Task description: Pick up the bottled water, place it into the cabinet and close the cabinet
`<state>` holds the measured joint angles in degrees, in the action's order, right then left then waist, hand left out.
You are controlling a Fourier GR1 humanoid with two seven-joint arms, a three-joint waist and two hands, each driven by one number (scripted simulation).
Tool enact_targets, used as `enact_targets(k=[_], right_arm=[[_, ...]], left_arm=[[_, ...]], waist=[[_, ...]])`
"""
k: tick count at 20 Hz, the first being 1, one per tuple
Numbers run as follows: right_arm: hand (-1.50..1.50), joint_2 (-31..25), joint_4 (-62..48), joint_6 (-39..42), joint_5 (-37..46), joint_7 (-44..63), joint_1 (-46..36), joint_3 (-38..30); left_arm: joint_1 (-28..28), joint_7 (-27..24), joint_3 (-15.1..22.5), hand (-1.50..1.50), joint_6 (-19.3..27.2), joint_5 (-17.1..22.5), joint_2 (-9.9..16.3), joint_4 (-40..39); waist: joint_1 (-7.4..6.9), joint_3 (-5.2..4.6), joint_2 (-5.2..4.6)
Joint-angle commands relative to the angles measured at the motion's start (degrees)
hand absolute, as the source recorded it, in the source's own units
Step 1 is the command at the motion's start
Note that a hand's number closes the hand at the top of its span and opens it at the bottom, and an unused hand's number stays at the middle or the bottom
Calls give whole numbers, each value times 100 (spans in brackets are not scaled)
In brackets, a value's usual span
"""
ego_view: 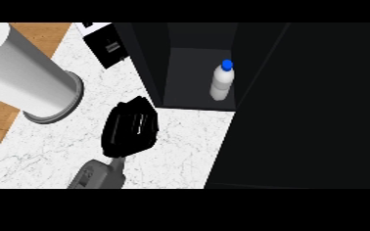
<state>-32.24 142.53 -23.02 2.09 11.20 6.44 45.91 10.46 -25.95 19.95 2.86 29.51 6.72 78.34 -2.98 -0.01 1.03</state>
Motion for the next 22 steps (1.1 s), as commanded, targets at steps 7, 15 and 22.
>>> enact_targets(k=[7,15,22], right_arm=[[150,624,385,295,27,1041,-891,702],[150,1733,-184,30,506,2066,-2190,553],[150,3177,-1326,28,376,3275,-3977,-515]], left_arm=[[-2365,79,-93,150,-183,238,1112,2615],[-3384,200,-625,150,-315,648,1629,3746],[-4497,-227,-1147,150,-1132,1033,1966,3907]], waist=[[10,-15,-34],[137,-17,-57],[105,-15,-86]])
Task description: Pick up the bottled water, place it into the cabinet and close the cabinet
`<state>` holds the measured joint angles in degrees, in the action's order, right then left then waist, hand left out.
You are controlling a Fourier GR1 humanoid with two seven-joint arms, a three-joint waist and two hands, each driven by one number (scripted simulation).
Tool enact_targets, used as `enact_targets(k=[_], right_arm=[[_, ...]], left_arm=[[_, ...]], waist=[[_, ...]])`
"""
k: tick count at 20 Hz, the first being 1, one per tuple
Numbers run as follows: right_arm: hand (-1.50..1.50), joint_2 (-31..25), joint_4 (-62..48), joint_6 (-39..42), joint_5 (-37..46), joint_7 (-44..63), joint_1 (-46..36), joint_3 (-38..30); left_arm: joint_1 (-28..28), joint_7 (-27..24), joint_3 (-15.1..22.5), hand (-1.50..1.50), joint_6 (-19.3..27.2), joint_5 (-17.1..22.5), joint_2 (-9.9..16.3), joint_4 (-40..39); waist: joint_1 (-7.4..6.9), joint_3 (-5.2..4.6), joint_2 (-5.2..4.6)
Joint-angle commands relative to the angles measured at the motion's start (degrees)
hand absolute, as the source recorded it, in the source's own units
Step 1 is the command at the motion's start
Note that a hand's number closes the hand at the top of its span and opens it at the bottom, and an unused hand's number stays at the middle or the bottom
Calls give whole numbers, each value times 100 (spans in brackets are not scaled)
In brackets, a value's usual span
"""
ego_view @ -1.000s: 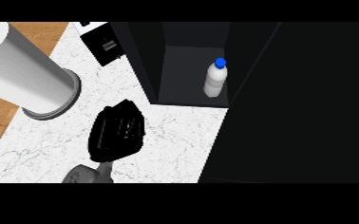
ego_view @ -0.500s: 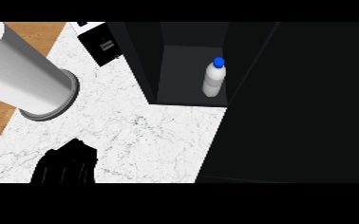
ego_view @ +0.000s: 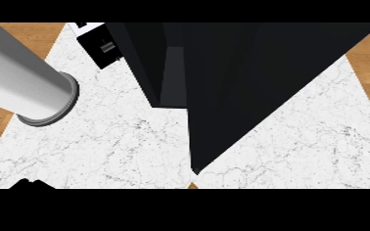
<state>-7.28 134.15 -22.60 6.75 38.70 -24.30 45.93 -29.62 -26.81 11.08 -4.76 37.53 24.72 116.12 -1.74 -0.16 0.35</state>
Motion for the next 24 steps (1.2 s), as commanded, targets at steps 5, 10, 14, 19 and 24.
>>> enact_targets(k=[5,10,14,19,24], right_arm=[[150,714,-1803,185,-827,-292,-1217,-1282],[150,724,-2946,220,-1223,-595,-2175,-1876],[150,726,-4006,865,-1546,-1329,-2338,-2579],[150,644,-4805,1446,-1692,-1723,-2312,-2912],[150,726,-5787,1323,-1743,-2152,-2697,-2939]], left_arm=[[-877,-286,-452,150,-734,279,129,195],[-684,-4,-1272,150,-1129,947,531,52],[-1003,25,-1547,150,-1369,1164,577,104],[-1603,-166,-1641,150,-1779,969,356,309],[-933,10,-1744,150,-1777,960,255,-242]], waist=[[9,14,-46],[29,12,-53],[-21,14,-72],[-8,18,-53],[38,13,-58]])
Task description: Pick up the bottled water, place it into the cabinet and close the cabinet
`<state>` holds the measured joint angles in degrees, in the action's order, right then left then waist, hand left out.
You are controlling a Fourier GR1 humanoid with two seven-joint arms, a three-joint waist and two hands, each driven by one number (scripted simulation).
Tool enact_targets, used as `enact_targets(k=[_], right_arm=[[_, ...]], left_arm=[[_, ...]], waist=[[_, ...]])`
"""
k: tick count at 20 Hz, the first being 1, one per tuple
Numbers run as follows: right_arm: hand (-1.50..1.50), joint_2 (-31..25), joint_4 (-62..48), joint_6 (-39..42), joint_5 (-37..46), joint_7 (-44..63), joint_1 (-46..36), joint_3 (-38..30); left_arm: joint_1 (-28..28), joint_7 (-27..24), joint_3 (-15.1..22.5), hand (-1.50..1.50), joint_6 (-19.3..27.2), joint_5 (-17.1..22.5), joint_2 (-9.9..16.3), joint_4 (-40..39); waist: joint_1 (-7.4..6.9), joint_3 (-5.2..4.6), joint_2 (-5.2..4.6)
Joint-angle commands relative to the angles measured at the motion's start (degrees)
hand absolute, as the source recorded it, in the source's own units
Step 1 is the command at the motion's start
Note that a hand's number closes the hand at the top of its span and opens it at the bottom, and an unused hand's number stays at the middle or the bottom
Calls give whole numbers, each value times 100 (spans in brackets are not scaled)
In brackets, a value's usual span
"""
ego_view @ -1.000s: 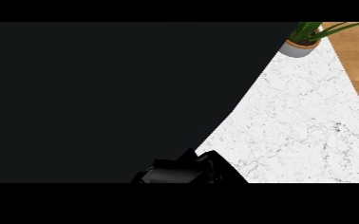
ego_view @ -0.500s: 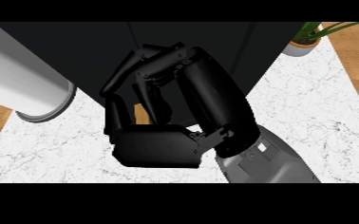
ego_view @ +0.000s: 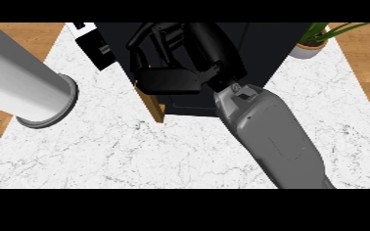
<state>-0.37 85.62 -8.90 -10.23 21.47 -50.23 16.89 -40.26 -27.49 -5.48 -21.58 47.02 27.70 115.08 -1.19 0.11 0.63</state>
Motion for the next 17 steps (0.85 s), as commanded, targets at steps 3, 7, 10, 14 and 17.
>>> enact_targets(k=[3,7,10,14,17], right_arm=[[150,35,-1494,116,111,-644,-322,-291],[150,-50,-1768,223,-5,-678,-447,-568],[150,-113,-2087,103,161,-986,-441,-511],[150,-206,-2244,164,54,-1068,-417,-525],[150,-329,-2291,211,19,-1077,-435,-558]], left_arm=[[247,155,-22,150,-1,-87,-56,-95],[521,473,-126,150,168,284,132,5],[505,381,-120,150,10,202,127,-21],[630,501,-63,150,146,318,100,154],[563,399,-80,150,30,144,60,26]], waist=[[-43,-14,-104],[-30,-13,-144],[-139,-17,-182],[-137,-11,-206],[-151,-17,-177]])
